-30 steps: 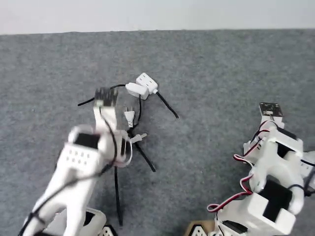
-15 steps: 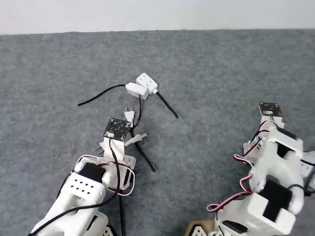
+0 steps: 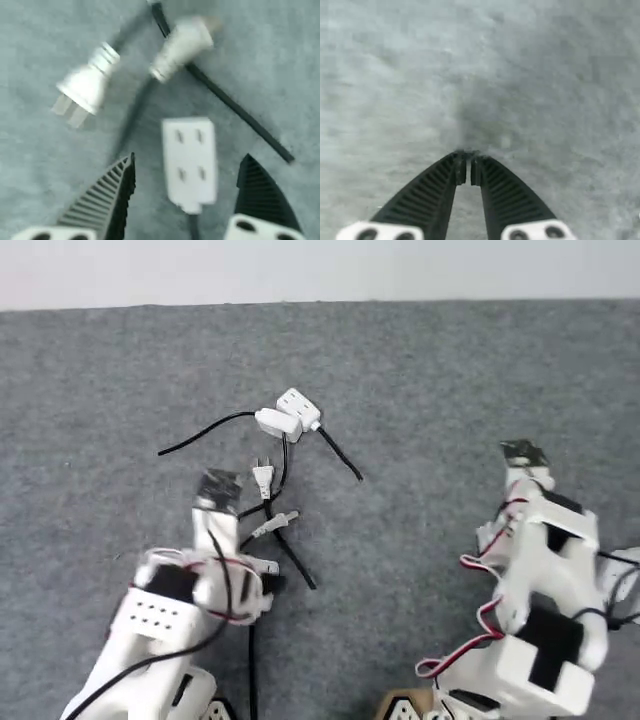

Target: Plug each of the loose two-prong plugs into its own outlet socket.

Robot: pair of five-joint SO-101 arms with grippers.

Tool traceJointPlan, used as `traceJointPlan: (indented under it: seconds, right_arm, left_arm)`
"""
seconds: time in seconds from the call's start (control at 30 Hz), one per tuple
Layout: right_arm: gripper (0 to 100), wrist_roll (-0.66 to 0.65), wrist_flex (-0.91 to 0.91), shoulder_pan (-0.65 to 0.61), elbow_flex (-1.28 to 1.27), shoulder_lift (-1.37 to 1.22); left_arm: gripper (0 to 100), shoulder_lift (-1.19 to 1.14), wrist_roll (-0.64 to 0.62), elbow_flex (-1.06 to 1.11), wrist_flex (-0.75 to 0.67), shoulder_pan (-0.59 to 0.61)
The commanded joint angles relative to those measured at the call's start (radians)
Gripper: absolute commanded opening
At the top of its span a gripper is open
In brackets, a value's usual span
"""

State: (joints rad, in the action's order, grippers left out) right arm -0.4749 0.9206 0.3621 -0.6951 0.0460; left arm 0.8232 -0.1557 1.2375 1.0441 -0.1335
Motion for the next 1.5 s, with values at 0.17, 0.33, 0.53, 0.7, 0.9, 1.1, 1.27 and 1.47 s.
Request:
traceJointPlan:
  seconds: [0.17,0.33,0.53,0.7,0.9,1.1,1.27,1.47]
  right_arm:
    - [2.0,-0.057,0.022,-0.513,-0.123,0.490]
    - [14.3,-0.021,0.027,-0.757,-0.072,0.518]
    - [18.7,-0.172,-0.053,-0.952,0.012,0.309]
    - [14.3,-0.304,-0.245,-1.010,0.028,0.170]
    - [14.3,-0.313,-0.263,-1.041,0.147,0.027]
    - [14.3,-0.354,-0.262,-1.102,0.195,-0.053]
    - [14.3,-0.391,-0.262,-1.133,0.193,-0.085]
    - [14.1,-0.410,-0.283,-1.130,0.273,-0.199]
  left_arm:
    - [31,0.015,0.089,-0.019,-0.206,0.347]
    - [31,0.006,0.094,-0.068,-0.138,0.442]
    - [31,0.005,-0.008,-0.085,-0.222,0.600]
    - [31,0.003,-0.011,-0.097,-0.235,0.652]
    - [31,-0.029,-0.014,-0.105,-0.284,0.695]
    - [31,-0.316,-0.014,-0.266,-0.288,0.712]
    - [31,-0.583,-0.014,-0.449,-0.282,0.750]
    - [31,-0.738,-0.014,-0.585,-0.199,0.761]
